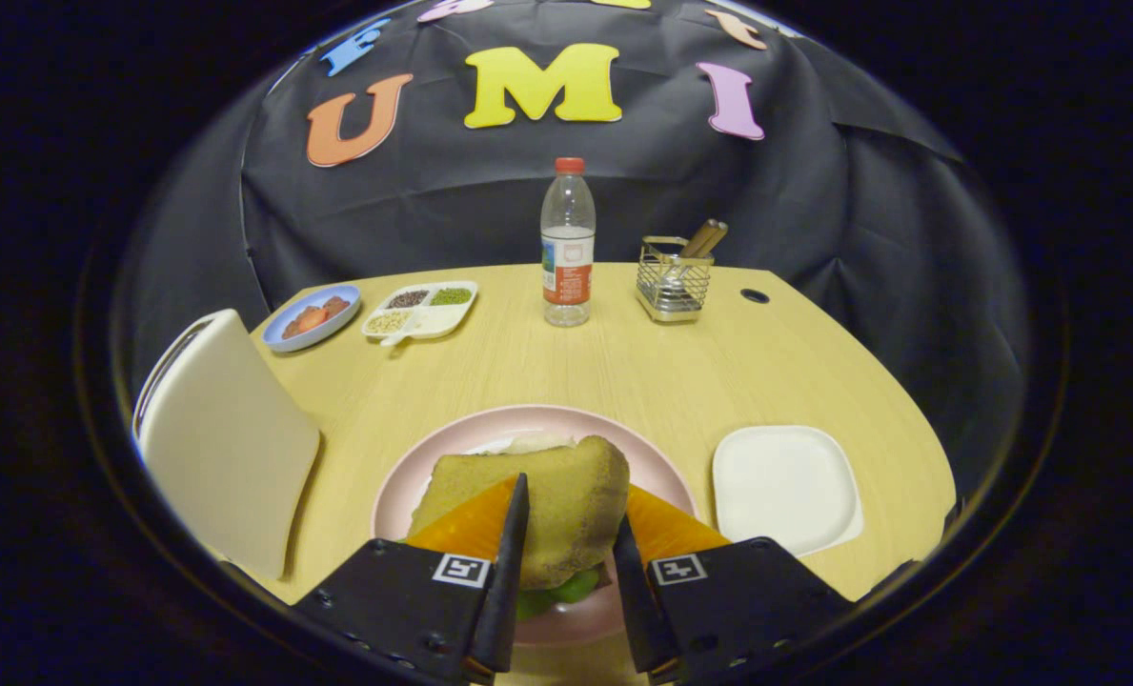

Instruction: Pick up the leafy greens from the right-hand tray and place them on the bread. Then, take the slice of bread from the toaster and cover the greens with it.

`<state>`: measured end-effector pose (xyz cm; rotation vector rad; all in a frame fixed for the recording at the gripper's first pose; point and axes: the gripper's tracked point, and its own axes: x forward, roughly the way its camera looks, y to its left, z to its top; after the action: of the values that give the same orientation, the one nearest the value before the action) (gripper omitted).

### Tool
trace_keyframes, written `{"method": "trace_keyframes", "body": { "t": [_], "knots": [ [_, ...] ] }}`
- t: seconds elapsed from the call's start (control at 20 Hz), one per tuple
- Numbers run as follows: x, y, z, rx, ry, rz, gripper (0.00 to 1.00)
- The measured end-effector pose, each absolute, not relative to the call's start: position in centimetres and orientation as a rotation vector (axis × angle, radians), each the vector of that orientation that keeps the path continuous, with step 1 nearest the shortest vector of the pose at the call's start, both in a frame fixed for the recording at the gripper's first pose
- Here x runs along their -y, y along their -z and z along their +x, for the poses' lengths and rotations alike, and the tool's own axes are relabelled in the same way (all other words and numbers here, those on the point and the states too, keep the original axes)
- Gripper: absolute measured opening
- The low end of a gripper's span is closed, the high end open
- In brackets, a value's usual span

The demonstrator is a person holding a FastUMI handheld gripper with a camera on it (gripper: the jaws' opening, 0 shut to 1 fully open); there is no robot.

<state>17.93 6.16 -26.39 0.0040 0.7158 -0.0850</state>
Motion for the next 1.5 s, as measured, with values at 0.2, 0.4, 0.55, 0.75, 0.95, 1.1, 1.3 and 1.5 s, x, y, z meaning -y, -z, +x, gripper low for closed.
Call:
{"method": "trace_keyframes", "body": {
  "t": [0.2,0.4,0.55,0.75,0.95,1.1,1.3,1.5],
  "knots": [
    [-5.4,27.1,17.4,-0.725,0.113,-0.017,0.73],
    [-5.6,26.4,16.9,-0.692,0.100,0.018,0.87],
    [-5.6,24.1,16.3,-0.603,0.094,0.032,0.89],
    [-5.4,19.6,15.0,-0.443,0.106,0.022,0.97],
    [-5.9,15.1,11.9,-0.380,0.076,0.040,0.97],
    [-5.8,10.7,8.9,-0.306,0.061,0.058,0.97],
    [-5.7,6.0,4.0,-0.224,0.067,0.079,0.97],
    [-6.2,1.9,-1.4,-0.148,0.032,0.057,0.96]
  ]
}}
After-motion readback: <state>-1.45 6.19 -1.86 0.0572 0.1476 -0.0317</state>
